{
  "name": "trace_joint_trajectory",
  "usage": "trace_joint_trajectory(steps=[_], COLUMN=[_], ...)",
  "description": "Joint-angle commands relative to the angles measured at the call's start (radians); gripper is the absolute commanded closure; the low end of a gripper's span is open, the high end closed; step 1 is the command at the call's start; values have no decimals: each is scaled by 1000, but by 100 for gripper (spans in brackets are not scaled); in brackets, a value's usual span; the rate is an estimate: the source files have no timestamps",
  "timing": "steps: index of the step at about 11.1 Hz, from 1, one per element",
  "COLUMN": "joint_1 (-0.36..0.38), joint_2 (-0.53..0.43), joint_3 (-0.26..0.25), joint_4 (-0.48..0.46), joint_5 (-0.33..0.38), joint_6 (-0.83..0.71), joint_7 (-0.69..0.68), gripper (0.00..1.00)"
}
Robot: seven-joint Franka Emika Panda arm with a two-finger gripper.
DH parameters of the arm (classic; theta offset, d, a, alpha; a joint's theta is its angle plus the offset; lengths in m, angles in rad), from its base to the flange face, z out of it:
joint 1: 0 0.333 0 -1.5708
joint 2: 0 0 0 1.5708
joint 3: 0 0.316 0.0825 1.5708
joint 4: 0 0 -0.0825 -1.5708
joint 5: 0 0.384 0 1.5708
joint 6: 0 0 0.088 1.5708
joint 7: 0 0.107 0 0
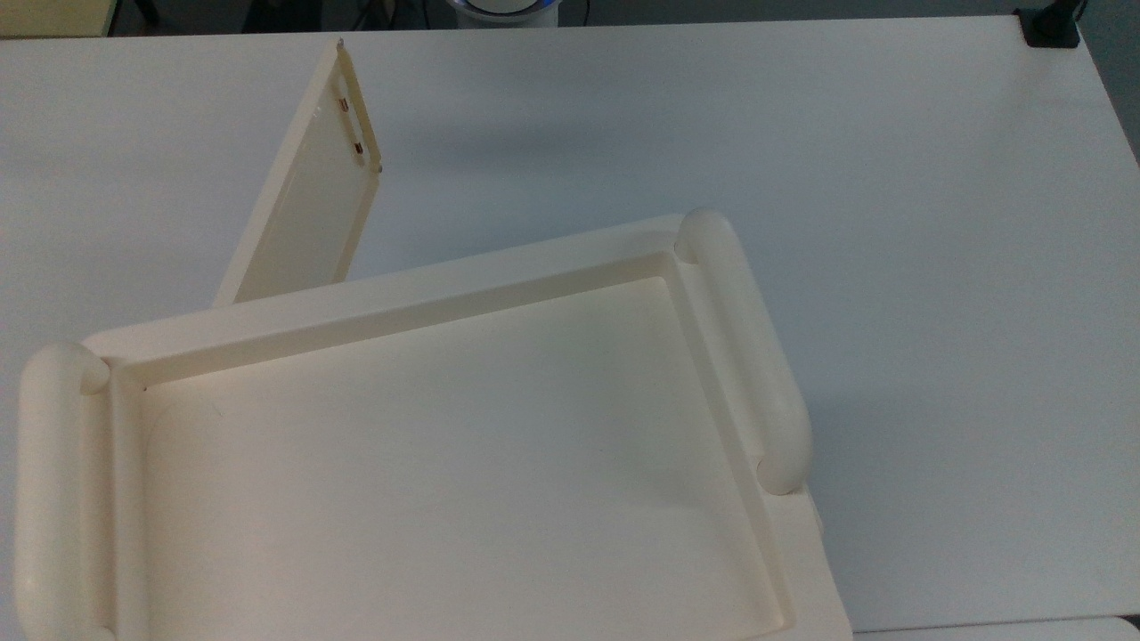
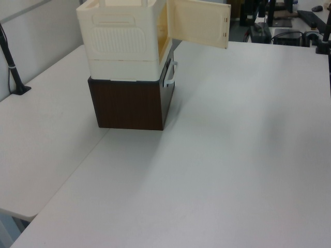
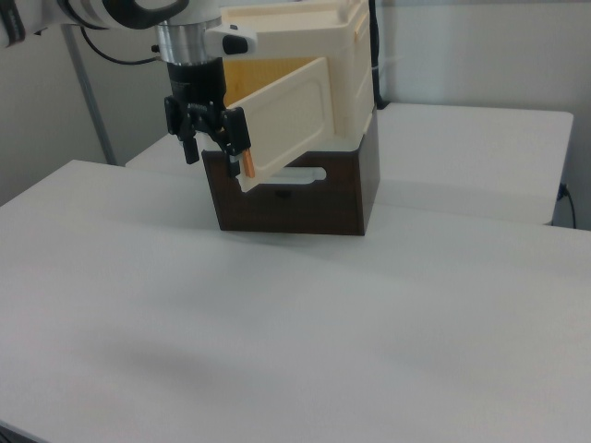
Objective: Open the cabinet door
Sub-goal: 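Release the door and lift the gripper away from the cabinet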
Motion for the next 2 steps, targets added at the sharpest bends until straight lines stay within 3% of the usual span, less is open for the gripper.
trace_joint_trajectory(steps=[1,2], joint_1=[1,2], joint_2=[-19,-19], joint_3=[-2,-2], joint_4=[-23,-23], joint_5=[18,18], joint_6=[27,27], joint_7=[-13,-10], gripper=[0,0])
